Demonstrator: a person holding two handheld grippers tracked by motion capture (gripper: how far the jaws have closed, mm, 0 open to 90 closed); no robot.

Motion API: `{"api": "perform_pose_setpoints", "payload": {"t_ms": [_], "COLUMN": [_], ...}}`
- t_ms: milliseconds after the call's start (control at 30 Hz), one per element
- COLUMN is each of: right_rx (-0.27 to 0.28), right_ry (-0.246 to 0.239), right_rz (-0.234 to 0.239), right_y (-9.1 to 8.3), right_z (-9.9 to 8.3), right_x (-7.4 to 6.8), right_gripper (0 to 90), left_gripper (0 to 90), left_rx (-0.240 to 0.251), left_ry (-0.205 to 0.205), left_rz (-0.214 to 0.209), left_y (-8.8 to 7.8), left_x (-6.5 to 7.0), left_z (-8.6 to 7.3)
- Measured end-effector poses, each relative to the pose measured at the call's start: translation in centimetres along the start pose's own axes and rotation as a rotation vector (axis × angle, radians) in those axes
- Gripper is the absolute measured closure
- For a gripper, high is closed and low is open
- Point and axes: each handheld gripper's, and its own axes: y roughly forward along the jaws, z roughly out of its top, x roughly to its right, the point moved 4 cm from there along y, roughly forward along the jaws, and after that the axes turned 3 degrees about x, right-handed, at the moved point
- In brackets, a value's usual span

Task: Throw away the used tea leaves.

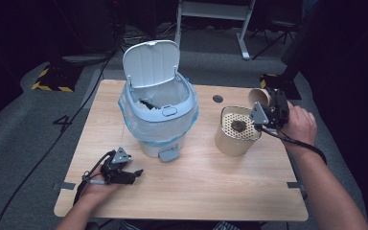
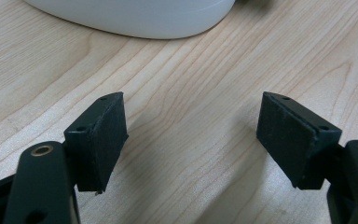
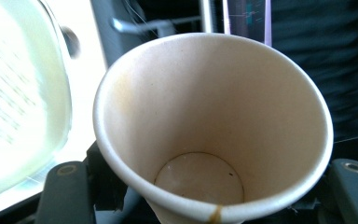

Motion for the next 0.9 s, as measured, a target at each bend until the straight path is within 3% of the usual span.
{"api": "perform_pose_setpoints", "payload": {"t_ms": [200, 267, 400, 567, 800, 900], "right_rx": [0.097, 0.127, 0.238, 0.362, 0.483, 0.527], "right_ry": [0.438, 0.546, 0.711, 0.850, 0.991, 1.022], "right_rz": [0.155, 0.206, 0.298, 0.437, 0.558, 0.587], "right_y": [-0.1, -0.2, -0.8, -1.2, -1.2, -1.3], "right_z": [-0.6, -0.8, -0.9, -0.8, -1.6, -1.8], "right_x": [0.2, 0.4, 0.7, 0.8, 1.6, 2.0], "right_gripper": [32.2, 31.8, 31.4, 30.8, 30.6, 30.5], "left_gripper": [24.6, 24.6, 24.6, 24.6, 24.5, 24.6], "left_rx": [0.000, 0.000, 0.000, 0.000, 0.000, 0.000], "left_ry": [0.000, 0.000, 0.001, 0.001, 0.001, 0.001], "left_rz": [0.000, 0.000, 0.001, 0.001, 0.001, 0.001], "left_y": [0.0, 0.0, 0.0, 0.0, 0.0, 0.0], "left_x": [0.0, 0.0, 0.0, 0.0, 0.0, 0.0], "left_z": [0.0, 0.0, 0.0, 0.0, 0.0, 0.0]}}
